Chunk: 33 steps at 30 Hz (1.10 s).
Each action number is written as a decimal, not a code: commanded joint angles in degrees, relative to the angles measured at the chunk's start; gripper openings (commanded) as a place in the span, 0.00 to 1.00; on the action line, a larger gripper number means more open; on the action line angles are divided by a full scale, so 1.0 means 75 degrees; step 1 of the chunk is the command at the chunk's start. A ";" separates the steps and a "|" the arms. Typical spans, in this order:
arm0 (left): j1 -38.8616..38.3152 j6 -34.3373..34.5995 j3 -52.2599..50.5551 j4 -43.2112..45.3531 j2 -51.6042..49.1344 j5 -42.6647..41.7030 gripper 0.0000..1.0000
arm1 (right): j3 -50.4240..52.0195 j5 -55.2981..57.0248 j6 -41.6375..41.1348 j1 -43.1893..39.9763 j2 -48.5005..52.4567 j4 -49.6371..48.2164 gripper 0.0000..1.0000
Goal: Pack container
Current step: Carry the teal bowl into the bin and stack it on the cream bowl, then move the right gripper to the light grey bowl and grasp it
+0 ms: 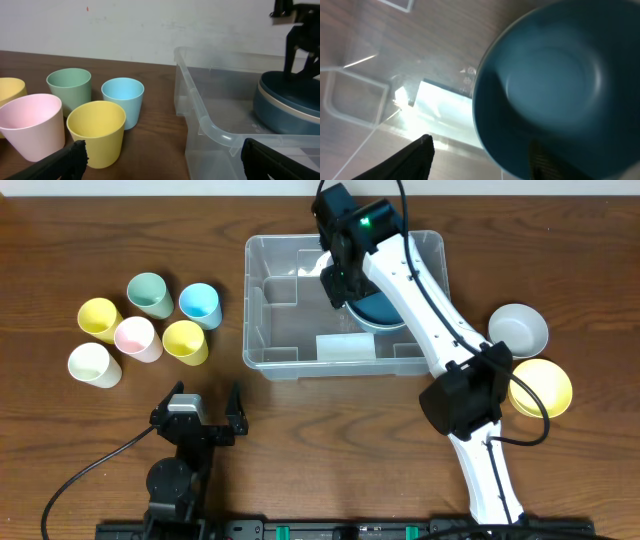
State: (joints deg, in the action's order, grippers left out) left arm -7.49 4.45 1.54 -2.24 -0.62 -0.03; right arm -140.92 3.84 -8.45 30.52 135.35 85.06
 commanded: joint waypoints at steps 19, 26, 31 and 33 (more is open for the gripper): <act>0.0041 -0.0020 -0.0172 -0.0251 0.0052 0.0082 0.98 | -0.0364 -0.0682 -0.0446 -0.4441 -0.1687 0.1221 0.76; 0.0038 -0.0020 -0.0172 -0.0251 0.0052 0.0082 0.98 | 0.1349 -0.1174 -0.0437 -0.5968 -0.1687 0.0772 0.76; 0.0038 -0.0020 -0.0172 -0.0251 0.0052 0.0082 0.98 | 0.2993 -0.1174 -0.0440 -0.6592 -0.1687 -0.0090 0.77; 0.0038 -0.0020 -0.0172 -0.0251 0.0052 0.0082 0.98 | 0.3593 -0.1177 -0.0437 -0.6758 -0.1687 -0.0469 0.77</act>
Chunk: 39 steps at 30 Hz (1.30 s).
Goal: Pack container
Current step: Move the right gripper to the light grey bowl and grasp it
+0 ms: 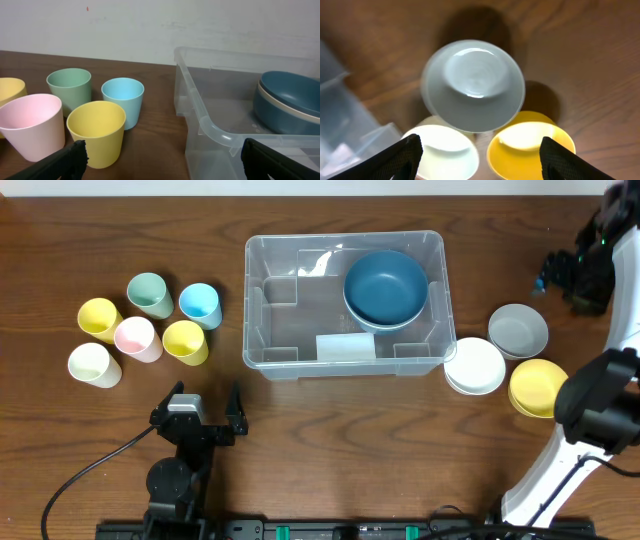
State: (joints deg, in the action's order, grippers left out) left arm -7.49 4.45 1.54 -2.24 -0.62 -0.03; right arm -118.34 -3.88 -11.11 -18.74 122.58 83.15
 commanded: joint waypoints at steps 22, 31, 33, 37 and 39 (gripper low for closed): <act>0.0038 -0.0020 -0.0172 -0.0251 0.0052 0.0082 0.98 | 0.3133 -0.0140 0.0341 -0.0592 0.0015 -0.2984 0.06; 0.0038 -0.0020 -0.0172 -0.0251 0.0052 0.0082 0.98 | 0.2495 -0.0090 0.0350 -0.0600 -0.0017 -0.2894 0.01; 0.0038 -0.0020 -0.0172 -0.0251 0.0052 0.0082 0.98 | 0.1871 -0.0090 0.0347 -0.0600 -0.0050 -0.2454 0.01; 0.0041 -0.0020 -0.0172 -0.0251 0.0052 0.0082 0.98 | 0.0216 -0.0283 0.0230 -0.0574 -0.0184 -0.1358 0.01; 0.0041 -0.0020 -0.0172 -0.0251 0.0052 0.0082 0.98 | -0.0746 -0.0676 0.0233 -0.0481 -0.0341 -0.0895 0.01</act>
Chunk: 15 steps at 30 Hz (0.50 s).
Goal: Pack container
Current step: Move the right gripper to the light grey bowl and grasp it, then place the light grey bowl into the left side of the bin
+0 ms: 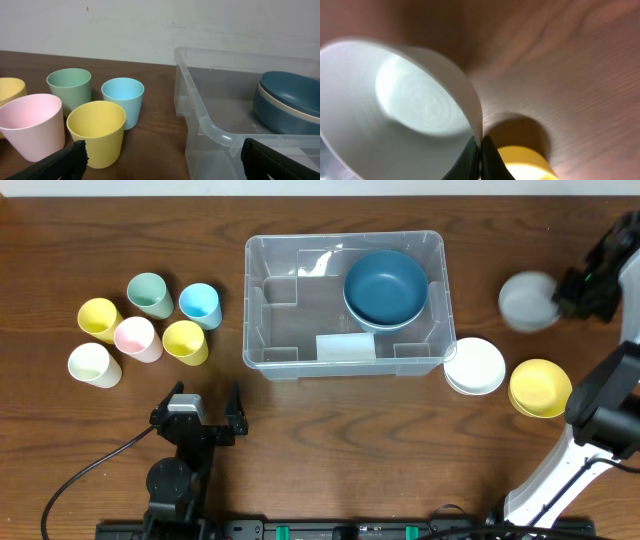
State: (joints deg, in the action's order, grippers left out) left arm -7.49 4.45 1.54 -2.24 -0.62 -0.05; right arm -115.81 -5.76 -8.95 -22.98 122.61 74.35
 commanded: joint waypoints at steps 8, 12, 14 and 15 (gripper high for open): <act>0.0038 -0.0020 -0.0172 -0.0251 0.0052 0.0085 0.98 | -0.3270 -0.0697 -0.0038 0.1614 -0.1113 0.1090 0.01; 0.0038 -0.0020 -0.0172 -0.0251 0.0052 0.0085 0.98 | -0.3314 -0.0635 0.0038 0.3130 -0.1349 0.0871 0.01; 0.0041 -0.0020 -0.0172 -0.0251 0.0052 0.0085 0.98 | -0.3302 -0.0525 0.0035 0.4028 -0.1311 0.0664 0.01; 0.0038 -0.0020 -0.0172 -0.0251 0.0052 0.0087 0.98 | -0.3302 -0.0367 0.0035 0.4479 -0.1256 0.0536 0.01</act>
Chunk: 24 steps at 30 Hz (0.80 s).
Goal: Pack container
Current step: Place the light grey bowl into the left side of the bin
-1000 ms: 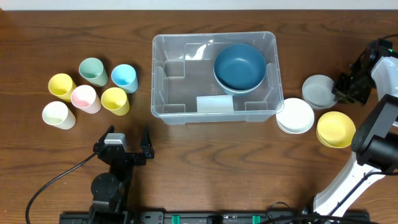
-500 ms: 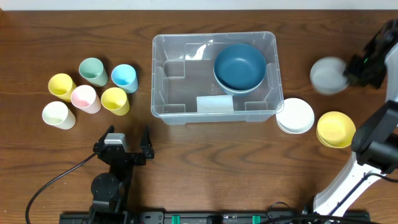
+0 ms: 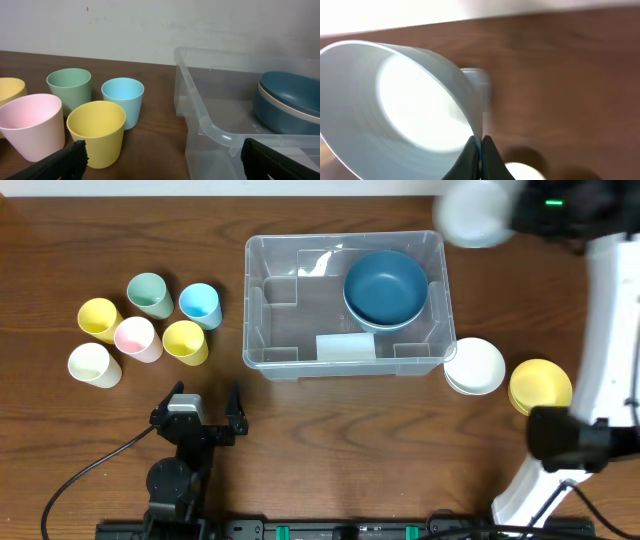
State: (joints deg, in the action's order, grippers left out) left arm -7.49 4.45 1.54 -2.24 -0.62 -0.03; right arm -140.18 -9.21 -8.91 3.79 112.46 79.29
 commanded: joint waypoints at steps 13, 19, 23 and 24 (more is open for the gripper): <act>0.0038 -0.0020 -0.0172 -0.0251 0.0052 0.0082 0.98 | -0.0052 0.1574 -0.0271 0.3727 0.2081 -0.1358 0.01; 0.0041 -0.0020 -0.0172 -0.0251 0.0052 0.0082 0.98 | -0.0052 0.1562 -0.0440 0.3695 0.3069 -0.1378 0.01; 0.0038 -0.0020 -0.0172 -0.0254 0.0052 0.0082 0.98 | -0.0052 0.1568 -0.0431 0.3689 0.3637 -0.1469 0.01; 0.0041 -0.0020 -0.0172 -0.0251 0.0052 0.0082 0.98 | -0.0052 0.1568 -0.0431 0.3689 0.3797 -0.1521 0.01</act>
State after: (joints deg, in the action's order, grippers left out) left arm -7.49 4.45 1.54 -2.24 -0.62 -0.03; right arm -140.18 1.76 -11.14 31.97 138.80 68.53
